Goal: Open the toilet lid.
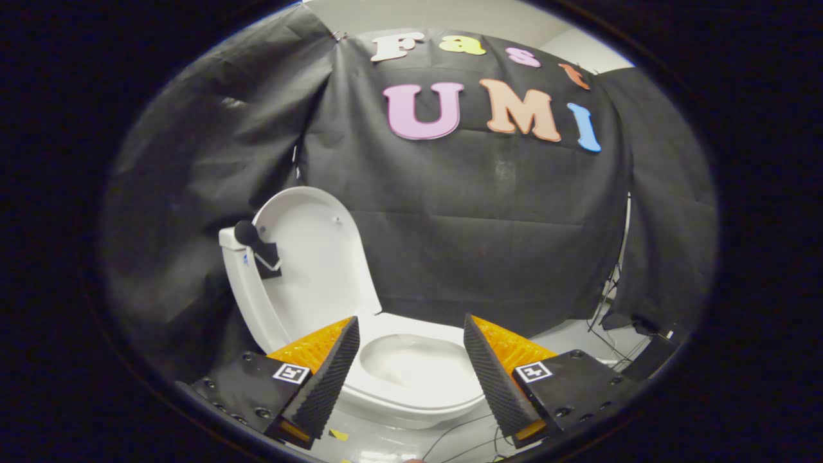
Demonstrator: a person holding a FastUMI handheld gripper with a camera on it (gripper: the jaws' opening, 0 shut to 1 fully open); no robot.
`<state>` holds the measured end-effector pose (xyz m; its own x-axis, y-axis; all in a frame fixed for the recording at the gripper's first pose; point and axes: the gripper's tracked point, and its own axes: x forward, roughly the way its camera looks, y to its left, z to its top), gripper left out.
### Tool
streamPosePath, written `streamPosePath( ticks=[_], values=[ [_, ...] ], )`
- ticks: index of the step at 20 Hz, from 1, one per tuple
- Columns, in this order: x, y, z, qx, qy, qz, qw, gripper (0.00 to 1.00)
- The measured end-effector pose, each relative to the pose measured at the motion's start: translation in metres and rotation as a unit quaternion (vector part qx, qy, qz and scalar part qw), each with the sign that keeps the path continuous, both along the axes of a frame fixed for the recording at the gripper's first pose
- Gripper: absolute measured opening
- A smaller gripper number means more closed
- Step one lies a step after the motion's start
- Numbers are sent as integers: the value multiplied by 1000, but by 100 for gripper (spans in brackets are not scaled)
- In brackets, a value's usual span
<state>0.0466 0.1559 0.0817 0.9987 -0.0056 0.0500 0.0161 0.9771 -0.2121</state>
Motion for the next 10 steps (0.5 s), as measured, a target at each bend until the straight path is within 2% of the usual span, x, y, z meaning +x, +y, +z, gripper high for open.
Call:
streamPosePath(
  ticks=[3,10],
  values=[
    [4,-5,4,10,-3,-7,1000,99],
    [12,-21,8,-31,2,-10,999,99]
  ],
)
